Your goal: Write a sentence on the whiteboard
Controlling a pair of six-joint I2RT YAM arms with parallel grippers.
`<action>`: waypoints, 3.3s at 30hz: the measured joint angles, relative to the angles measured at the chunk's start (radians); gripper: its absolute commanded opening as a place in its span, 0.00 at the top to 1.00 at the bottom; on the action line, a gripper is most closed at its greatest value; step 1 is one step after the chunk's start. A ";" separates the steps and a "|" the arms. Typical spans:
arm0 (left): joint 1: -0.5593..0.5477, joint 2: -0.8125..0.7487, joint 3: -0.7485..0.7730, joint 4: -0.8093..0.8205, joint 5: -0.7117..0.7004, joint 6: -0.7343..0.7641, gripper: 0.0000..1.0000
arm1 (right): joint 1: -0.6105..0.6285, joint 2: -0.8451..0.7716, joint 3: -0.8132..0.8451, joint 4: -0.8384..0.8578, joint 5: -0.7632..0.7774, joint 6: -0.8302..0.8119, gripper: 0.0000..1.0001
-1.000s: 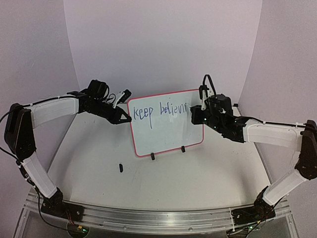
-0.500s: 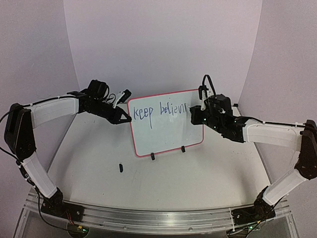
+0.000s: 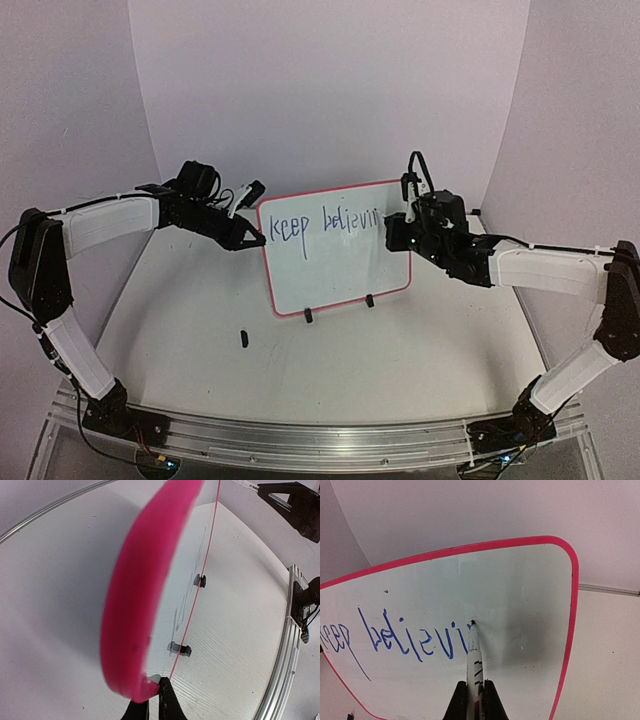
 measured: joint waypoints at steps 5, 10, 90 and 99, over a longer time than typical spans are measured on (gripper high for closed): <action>0.000 0.000 0.001 -0.001 0.000 0.000 1.00 | 0.000 0.003 0.002 0.000 0.014 0.000 1.00; -0.002 0.000 0.001 -0.001 0.000 0.000 1.00 | 0.000 0.009 0.005 0.000 0.025 0.000 1.00; -0.004 0.000 0.002 0.000 -0.002 0.000 1.00 | -0.031 -0.013 -0.010 -0.030 0.058 0.010 1.00; -0.004 0.000 0.003 -0.002 -0.002 0.000 1.00 | -0.033 -0.013 -0.010 -0.027 0.026 -0.009 1.00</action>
